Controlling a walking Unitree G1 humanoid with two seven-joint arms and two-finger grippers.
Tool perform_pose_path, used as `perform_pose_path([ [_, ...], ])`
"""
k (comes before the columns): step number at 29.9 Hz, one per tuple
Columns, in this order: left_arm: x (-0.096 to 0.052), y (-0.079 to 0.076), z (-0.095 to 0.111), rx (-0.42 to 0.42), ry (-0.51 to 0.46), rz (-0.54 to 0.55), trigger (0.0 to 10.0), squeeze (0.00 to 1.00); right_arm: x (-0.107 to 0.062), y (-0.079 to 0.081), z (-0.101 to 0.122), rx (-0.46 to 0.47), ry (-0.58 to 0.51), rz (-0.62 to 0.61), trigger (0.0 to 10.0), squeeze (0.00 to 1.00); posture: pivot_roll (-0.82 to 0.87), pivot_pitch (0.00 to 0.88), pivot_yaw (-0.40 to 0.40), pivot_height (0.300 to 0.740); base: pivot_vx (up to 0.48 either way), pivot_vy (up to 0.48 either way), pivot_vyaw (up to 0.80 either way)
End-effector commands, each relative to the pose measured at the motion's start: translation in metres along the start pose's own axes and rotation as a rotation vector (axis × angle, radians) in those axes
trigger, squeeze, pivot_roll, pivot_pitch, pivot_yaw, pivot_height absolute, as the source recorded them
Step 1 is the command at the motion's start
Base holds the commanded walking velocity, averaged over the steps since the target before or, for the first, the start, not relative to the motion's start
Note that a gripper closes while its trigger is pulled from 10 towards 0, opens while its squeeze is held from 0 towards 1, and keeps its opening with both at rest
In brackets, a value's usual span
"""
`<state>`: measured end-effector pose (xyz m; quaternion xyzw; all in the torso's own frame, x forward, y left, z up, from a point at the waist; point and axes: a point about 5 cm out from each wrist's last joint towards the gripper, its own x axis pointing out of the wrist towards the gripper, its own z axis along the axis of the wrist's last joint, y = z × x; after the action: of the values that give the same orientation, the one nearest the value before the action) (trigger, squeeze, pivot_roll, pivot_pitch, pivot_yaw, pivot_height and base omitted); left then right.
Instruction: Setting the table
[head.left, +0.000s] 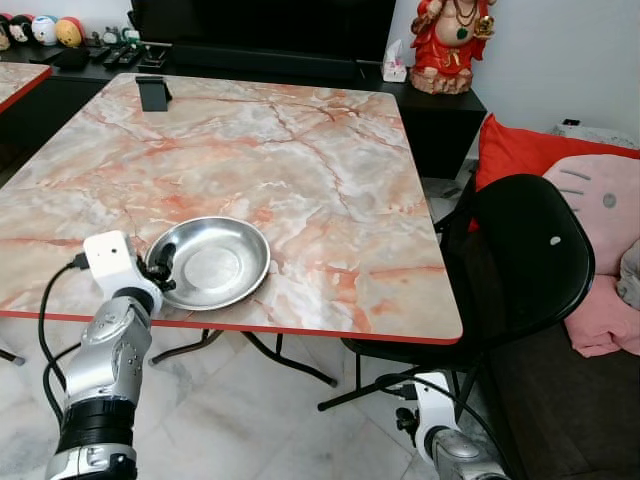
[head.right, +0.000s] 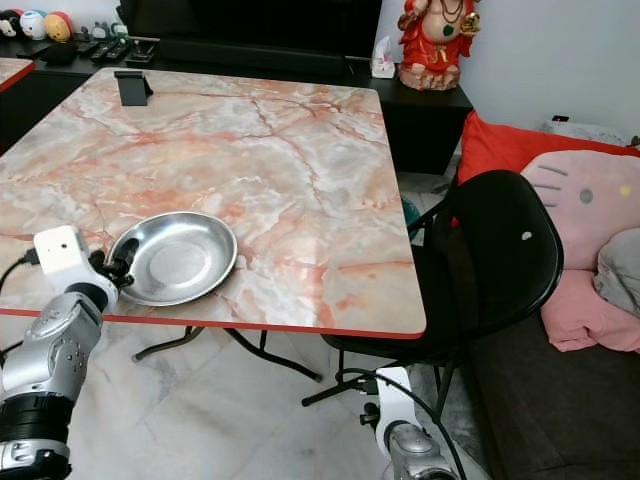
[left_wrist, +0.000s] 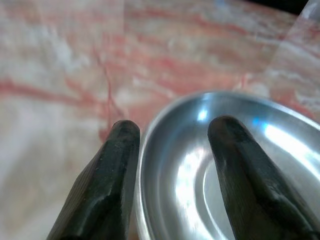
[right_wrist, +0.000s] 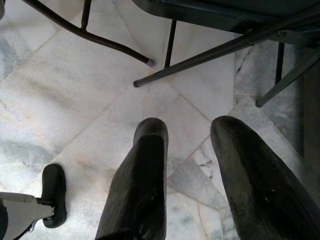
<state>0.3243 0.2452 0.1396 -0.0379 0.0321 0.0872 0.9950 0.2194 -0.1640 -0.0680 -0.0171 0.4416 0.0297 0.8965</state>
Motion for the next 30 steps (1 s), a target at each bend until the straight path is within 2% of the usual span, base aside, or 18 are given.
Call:
perform_pose_path([
  [1, -0.002, -0.002, 0.01, 0.077, -0.06, -0.009, 10.0, 0.0, 0.0, -0.003, -0.001, -0.007, 0.007, -0.007, 10.0, 0.0, 0.01, 0.0, -0.085, 0.74, 0.0, 0.0, 0.0],
  [2, -0.003, -0.005, 0.019, 0.135, -0.118, -0.031, 10.0, 0.0, 0.0, -0.003, -0.001, -0.007, 0.007, -0.008, 10.0, 0.0, 0.01, 0.0, -0.085, 0.74, 0.0, 0.0, 0.0],
  [6, -0.007, -0.012, 0.034, 0.201, -0.213, -0.071, 10.0, 0.0, 0.0, -0.003, -0.001, -0.006, 0.007, -0.007, 10.0, 0.0, 0.01, 0.0, -0.083, 0.74, 0.0, 0.0, 0.0],
  [8, -0.013, -0.025, 0.041, 0.263, -0.286, -0.152, 10.0, 0.0, 0.0, -0.003, -0.001, -0.006, 0.006, -0.009, 10.0, 0.0, 0.01, 0.0, -0.082, 0.74, 0.0, 0.0, 0.0],
  [9, -0.014, -0.029, 0.042, 0.268, -0.302, -0.182, 10.0, 0.0, 0.0, -0.003, -0.001, -0.006, 0.006, -0.01, 10.0, 0.0, 0.01, 0.0, -0.082, 0.74, 0.0, 0.0, 0.0],
  [10, -0.014, -0.029, 0.042, 0.268, -0.302, -0.182, 10.0, 0.0, 0.0, -0.003, -0.001, -0.006, 0.006, -0.01, 10.0, 0.0, 0.01, 0.0, -0.082, 0.74, 0.0, 0.0, 0.0],
  [11, -0.018, -0.04, 0.038, 0.264, -0.315, -0.243, 10.0, 0.0, 0.0, -0.003, -0.001, 0.015, 0.003, -0.024, 10.0, 0.0, 0.01, 0.0, -0.079, 0.74, 0.0, 0.0, 0.0],
  [12, -0.019, -0.044, 0.035, 0.266, -0.308, -0.259, 10.0, 0.0, 0.0, -0.003, -0.001, 0.031, 0.001, -0.034, 10.0, 0.0, 0.0, 0.0, -0.075, 0.74, 0.0, 0.0, 0.0],
  [14, -0.02, -0.052, 0.025, 0.285, -0.286, -0.281, 10.0, 0.0, 0.0, -0.003, -0.002, 0.064, -0.003, -0.053, 10.0, 0.0, 0.0, 0.0, -0.068, 0.74, 0.0, 0.0, 0.0],
  [18, -0.022, -0.059, 0.017, 0.272, -0.276, -0.291, 10.0, 0.0, 0.0, -0.002, -0.002, 0.073, -0.005, -0.063, 10.0, 0.0, -0.01, 0.0, -0.049, 0.74, 0.0, 0.0, 0.0],
  [25, -0.02, -0.063, 0.014, 0.258, -0.288, -0.292, 10.0, 0.0, 0.0, 0.003, -0.001, 0.073, -0.007, -0.061, 10.0, 0.0, -0.01, 0.0, -0.033, 0.74, 0.0, 0.0, 0.0],
  [29, -0.02, -0.06, 0.015, 0.231, -0.305, -0.253, 10.0, 0.0, 0.0, 0.005, -0.001, 0.081, -0.007, -0.064, 10.0, 0.0, -0.02, 0.0, -0.034, 0.74, 0.0, 0.0, 0.0],
  [30, -0.021, -0.06, 0.015, 0.249, -0.318, -0.234, 10.0, 0.0, 0.0, 0.004, -0.001, 0.083, -0.008, -0.065, 10.0, 0.0, -0.02, 0.0, -0.035, 0.74, 0.0, 0.0, 0.0],
])
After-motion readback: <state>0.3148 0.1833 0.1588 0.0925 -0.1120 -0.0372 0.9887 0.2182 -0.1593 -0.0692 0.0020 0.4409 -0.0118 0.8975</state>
